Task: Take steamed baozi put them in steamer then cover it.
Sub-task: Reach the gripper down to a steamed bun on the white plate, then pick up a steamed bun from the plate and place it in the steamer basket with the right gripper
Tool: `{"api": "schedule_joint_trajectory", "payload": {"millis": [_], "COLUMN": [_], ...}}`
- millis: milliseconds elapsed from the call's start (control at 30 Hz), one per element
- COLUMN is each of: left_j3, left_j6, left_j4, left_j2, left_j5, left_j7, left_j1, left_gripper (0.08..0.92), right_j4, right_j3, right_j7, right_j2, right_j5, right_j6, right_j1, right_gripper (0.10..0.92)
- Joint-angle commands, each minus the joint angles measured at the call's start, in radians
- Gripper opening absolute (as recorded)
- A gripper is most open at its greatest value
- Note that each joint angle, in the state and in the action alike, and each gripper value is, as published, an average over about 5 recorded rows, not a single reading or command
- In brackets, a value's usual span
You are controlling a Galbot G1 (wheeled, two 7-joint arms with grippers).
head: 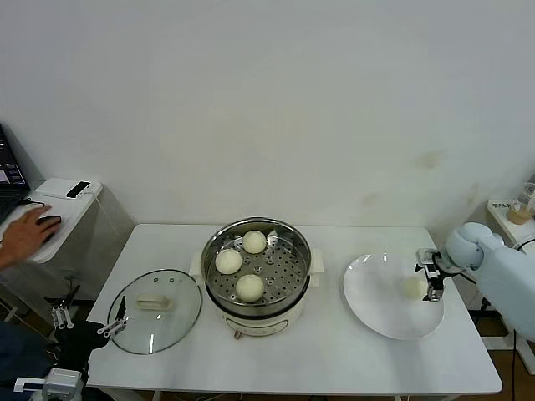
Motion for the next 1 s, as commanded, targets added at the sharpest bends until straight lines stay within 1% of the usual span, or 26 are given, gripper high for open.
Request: {"api": "schedule_joint_trajectory", "payload": {"millis": [33,167,433,567,767,1000], "left_j3": [0.000,0.001,0.004,0.005,0.007,0.010], "left_j6": [0.000,-0.001,-0.002,-0.001,-0.001,0.000], "left_j4": [0.004,0.008,0.012,0.011,0.013,0.012], "left_j2": [-0.001,-0.002,-0.002,-0.003,0.000,-0.001], "left_j5": [-0.001,-0.001,-0.001,-0.001,-0.001,-0.003], "left_j7": [0.000,0.000,-0.001,-0.001,0.000,-0.001], "left_j1": [-0.002,-0.005,-0.010,-0.011,-0.016,-0.026], "left_gripper": [0.823,0.823,0.823,0.823,0.823,0.823], "right_j4": [-0.092,-0.095,-0.073,-0.026,0.095,0.226], "right_j3": [0.028,0.026,0.018,-0.010,-0.146,-0.346], "right_j7": [0.017,0.021,0.008,-0.008,-0.055,-0.075], "right_j2": [0.074,0.073,0.054,0.021,-0.058,-0.098], "right_j5": [-0.041,-0.043,-0.025,0.014,0.114,0.322], "right_j6": [-0.006,-0.020,-0.034,-0.044,-0.080,-0.143], "right_j1": [-0.027,-0.021,-0.012,0.021,0.166,0.435], "right_gripper": [0.823,0.808,0.667,0.613,0.594,0.601]}}
